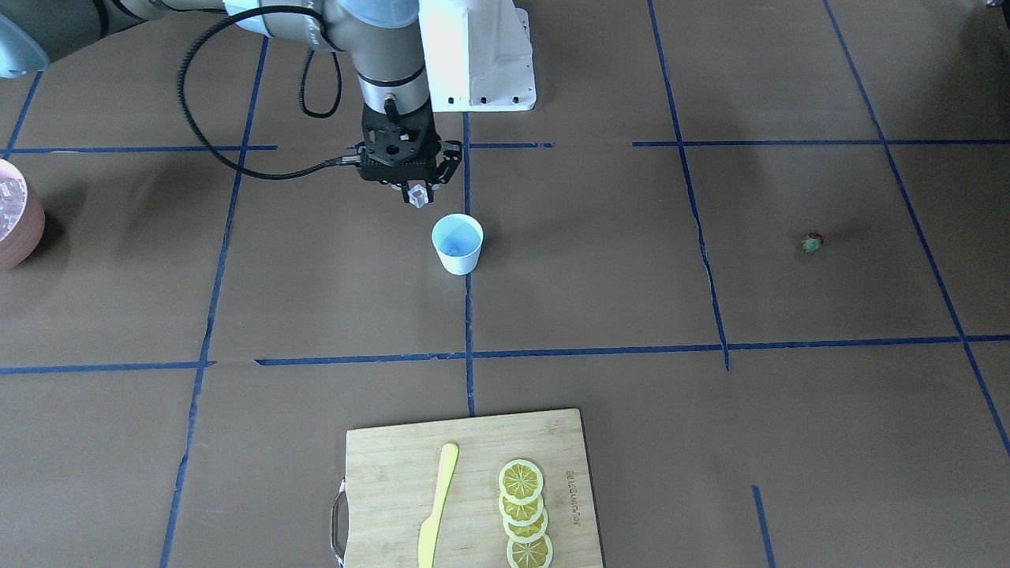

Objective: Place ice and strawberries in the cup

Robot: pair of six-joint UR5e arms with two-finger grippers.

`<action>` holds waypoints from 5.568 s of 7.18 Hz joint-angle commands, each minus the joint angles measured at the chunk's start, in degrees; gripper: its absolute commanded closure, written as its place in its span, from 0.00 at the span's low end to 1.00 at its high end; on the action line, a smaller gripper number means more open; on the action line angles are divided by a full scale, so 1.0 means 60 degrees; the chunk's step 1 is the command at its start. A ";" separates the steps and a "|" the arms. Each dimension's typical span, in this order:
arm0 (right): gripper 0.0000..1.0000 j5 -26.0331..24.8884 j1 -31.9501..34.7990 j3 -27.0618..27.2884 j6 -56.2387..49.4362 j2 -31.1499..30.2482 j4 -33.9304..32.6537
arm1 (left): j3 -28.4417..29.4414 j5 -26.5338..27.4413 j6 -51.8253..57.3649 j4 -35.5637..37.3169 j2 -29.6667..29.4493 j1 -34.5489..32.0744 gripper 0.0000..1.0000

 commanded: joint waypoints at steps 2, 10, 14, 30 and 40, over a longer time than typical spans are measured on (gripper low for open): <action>1.00 -0.0581 -0.0211 -0.1769 0.0246 0.1241 0.0081 | -0.0012 0.0000 -0.0007 0.0000 0.0028 0.0000 0.00; 0.02 -0.0935 -0.0211 -0.1701 -0.0121 0.1155 0.0067 | -0.0027 0.0000 -0.0007 0.0000 -0.0031 0.0000 0.00; 0.02 0.0089 0.1308 0.0854 -0.3110 -0.1238 0.0038 | -0.0027 0.0000 -0.0007 0.0000 -0.0046 0.0015 0.00; 0.11 0.3564 0.7128 -0.0527 -1.3786 -1.0477 0.7230 | -0.0056 -0.0015 -0.0007 -0.0014 -0.0046 0.0014 0.00; 1.00 0.3797 0.7844 0.0723 -1.3628 -1.0113 0.5486 | -0.0261 -0.0015 -0.0007 0.0000 -0.0046 0.0000 0.00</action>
